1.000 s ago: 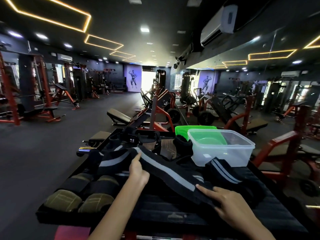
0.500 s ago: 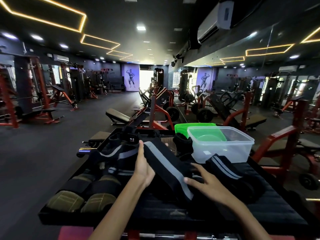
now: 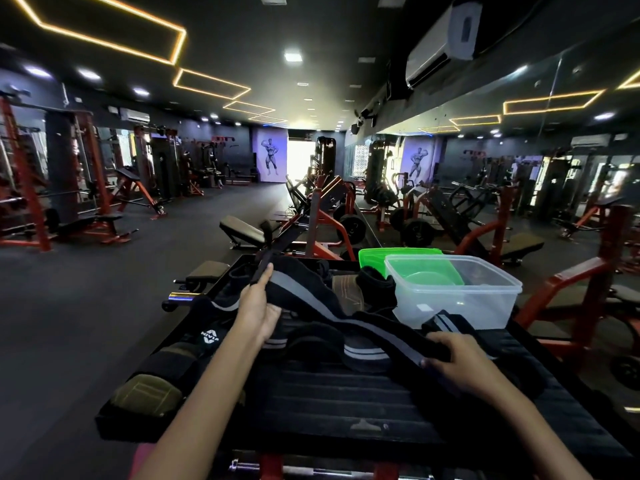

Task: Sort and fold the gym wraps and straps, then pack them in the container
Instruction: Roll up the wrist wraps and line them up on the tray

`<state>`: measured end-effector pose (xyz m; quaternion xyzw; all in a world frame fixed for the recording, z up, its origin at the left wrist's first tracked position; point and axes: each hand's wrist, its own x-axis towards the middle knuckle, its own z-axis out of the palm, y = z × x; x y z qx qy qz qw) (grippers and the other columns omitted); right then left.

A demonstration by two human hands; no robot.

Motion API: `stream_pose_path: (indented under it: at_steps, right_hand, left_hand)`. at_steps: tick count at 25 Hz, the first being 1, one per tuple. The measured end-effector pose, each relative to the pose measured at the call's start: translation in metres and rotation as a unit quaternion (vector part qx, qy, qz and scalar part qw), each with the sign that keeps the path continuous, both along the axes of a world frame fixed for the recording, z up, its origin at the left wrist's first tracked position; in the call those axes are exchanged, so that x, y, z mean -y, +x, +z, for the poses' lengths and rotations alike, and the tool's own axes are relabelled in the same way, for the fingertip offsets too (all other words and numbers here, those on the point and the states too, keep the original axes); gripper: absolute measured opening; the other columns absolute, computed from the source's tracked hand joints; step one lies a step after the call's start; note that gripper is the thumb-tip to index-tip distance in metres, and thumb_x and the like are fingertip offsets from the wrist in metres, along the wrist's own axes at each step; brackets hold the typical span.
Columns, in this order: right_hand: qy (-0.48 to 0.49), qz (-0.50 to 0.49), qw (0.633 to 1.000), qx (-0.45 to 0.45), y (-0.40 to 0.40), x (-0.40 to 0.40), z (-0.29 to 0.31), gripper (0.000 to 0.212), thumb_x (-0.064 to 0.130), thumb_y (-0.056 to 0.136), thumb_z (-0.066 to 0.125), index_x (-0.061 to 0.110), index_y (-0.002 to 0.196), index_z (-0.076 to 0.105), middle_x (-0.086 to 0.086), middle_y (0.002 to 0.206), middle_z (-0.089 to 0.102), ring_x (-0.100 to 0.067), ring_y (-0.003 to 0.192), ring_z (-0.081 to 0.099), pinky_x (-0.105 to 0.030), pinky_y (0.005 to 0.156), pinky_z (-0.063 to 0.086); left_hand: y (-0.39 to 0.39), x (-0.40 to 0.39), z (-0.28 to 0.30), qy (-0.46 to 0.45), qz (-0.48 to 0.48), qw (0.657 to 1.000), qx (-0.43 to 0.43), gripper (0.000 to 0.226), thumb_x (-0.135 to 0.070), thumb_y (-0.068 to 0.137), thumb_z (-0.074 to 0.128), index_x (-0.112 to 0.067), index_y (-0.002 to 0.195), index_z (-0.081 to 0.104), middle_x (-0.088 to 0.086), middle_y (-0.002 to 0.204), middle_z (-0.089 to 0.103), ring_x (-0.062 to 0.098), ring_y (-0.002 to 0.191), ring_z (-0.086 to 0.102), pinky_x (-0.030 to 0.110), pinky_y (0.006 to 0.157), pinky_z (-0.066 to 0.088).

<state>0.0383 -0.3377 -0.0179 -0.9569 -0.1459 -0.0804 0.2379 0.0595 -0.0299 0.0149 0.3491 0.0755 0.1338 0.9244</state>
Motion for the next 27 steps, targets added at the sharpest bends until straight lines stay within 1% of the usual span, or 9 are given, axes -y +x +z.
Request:
stream_pose_path:
  at_steps: [3, 7, 9, 12, 15, 17, 19, 23, 27]
  right_hand:
    - [-0.119, -0.041, 0.99, -0.07, 0.011, 0.016, 0.0, 0.012, 0.022, 0.074, 0.068, 0.025, 0.07, 0.057, 0.008, 0.075, 0.059, -0.015, 0.084, 0.061, -0.029, 0.071, 0.045]
    - [-0.074, -0.049, 0.995, -0.053, 0.027, 0.018, 0.006, 0.019, 0.024, 0.078, 0.069, 0.02, 0.064, 0.057, 0.0, 0.07, 0.061, -0.018, 0.075, 0.06, -0.031, 0.068, 0.042]
    - [0.006, -0.046, 0.999, -0.028, 0.035, 0.003, 0.013, 0.023, 0.02, 0.082, 0.068, 0.012, 0.063, 0.057, -0.004, 0.064, 0.059, -0.017, 0.065, 0.055, -0.03, 0.062, 0.038]
    - [0.165, -0.052, 0.984, -0.049, 0.05, -0.031, 0.032, 0.035, 0.012, 0.082, 0.069, 0.014, 0.053, 0.049, 0.002, 0.053, 0.05, -0.011, 0.054, 0.044, -0.025, 0.055, 0.033]
    - [0.255, -0.052, 0.965, 0.022, 0.067, -0.066, 0.052, 0.005, 0.007, 0.084, 0.065, 0.003, 0.082, 0.063, -0.012, 0.074, 0.063, -0.021, 0.074, 0.056, -0.028, 0.065, 0.044]
    - [0.263, -0.029, 0.96, 0.091, 0.079, -0.081, 0.061, 0.013, 0.002, 0.088, 0.056, 0.005, 0.101, 0.06, -0.017, 0.098, 0.066, -0.028, 0.09, 0.061, -0.037, 0.079, 0.05]
    - [0.216, 0.001, 0.968, 0.13, 0.09, -0.087, 0.065, 0.023, -0.005, 0.088, 0.05, 0.007, 0.107, 0.053, -0.013, 0.105, 0.061, -0.033, 0.098, 0.059, -0.036, 0.082, 0.045]
    - [0.082, 0.014, 0.991, 0.102, 0.078, -0.094, 0.057, 0.053, -0.002, 0.082, 0.058, 0.006, 0.13, 0.039, -0.015, 0.132, 0.044, -0.03, 0.123, 0.043, -0.033, 0.099, 0.034]
    - [0.1, 0.178, 0.976, 0.073, 0.004, -0.091, 0.027, 0.031, -0.001, 0.078, 0.059, 0.013, 0.106, 0.061, 0.001, 0.108, 0.06, -0.008, 0.103, 0.055, -0.015, 0.088, 0.038]
  left_hand:
    - [0.003, -0.001, -0.007, -0.012, 0.04, 0.999, -0.013, 0.025, -0.024, 0.094, 0.054, -0.003, 0.107, 0.058, 0.012, 0.096, 0.065, 0.017, 0.078, 0.065, 0.027, 0.056, 0.057]
    - [0.007, 0.002, -0.023, 0.011, 0.045, 0.997, -0.07, 0.056, -0.048, 0.089, 0.055, -0.003, 0.122, 0.056, 0.014, 0.111, 0.064, 0.025, 0.094, 0.063, 0.037, 0.075, 0.053]
    - [0.006, 0.007, -0.027, 0.066, 0.031, 0.994, -0.08, 0.061, -0.057, 0.087, 0.051, -0.007, 0.121, 0.058, 0.011, 0.111, 0.065, 0.027, 0.101, 0.062, 0.04, 0.087, 0.05]
    - [-0.006, 0.018, -0.017, 0.164, 0.027, 0.985, -0.038, 0.048, -0.049, 0.094, 0.044, -0.008, 0.106, 0.063, 0.006, 0.096, 0.068, 0.02, 0.091, 0.064, 0.031, 0.075, 0.051]
    - [-0.015, 0.019, -0.004, 0.248, 0.037, 0.967, 0.044, 0.037, -0.037, 0.097, 0.043, -0.008, 0.103, 0.066, 0.007, 0.102, 0.07, 0.019, 0.097, 0.065, 0.031, 0.084, 0.051]
    - [-0.019, 0.013, 0.005, 0.309, 0.06, 0.944, 0.099, 0.026, -0.027, 0.097, 0.047, -0.011, 0.1, 0.067, 0.005, 0.098, 0.069, 0.019, 0.089, 0.063, 0.035, 0.077, 0.053]
    - [-0.023, 0.006, 0.009, 0.395, 0.079, 0.904, 0.144, 0.018, -0.016, 0.095, 0.05, -0.015, 0.094, 0.068, -0.002, 0.089, 0.068, 0.011, 0.075, 0.058, 0.023, 0.063, 0.05]
    - [-0.039, 0.012, -0.02, 0.51, 0.058, 0.845, 0.151, 0.024, -0.008, 0.092, 0.055, -0.026, 0.084, 0.067, -0.015, 0.087, 0.069, -0.004, 0.09, 0.061, 0.017, 0.084, 0.043]
    - [-0.073, 0.033, -0.078, 0.623, 0.014, 0.756, 0.201, 0.012, -0.03, 0.09, 0.053, -0.029, 0.087, 0.065, -0.028, 0.091, 0.065, -0.006, 0.088, 0.062, 0.015, 0.08, 0.045]
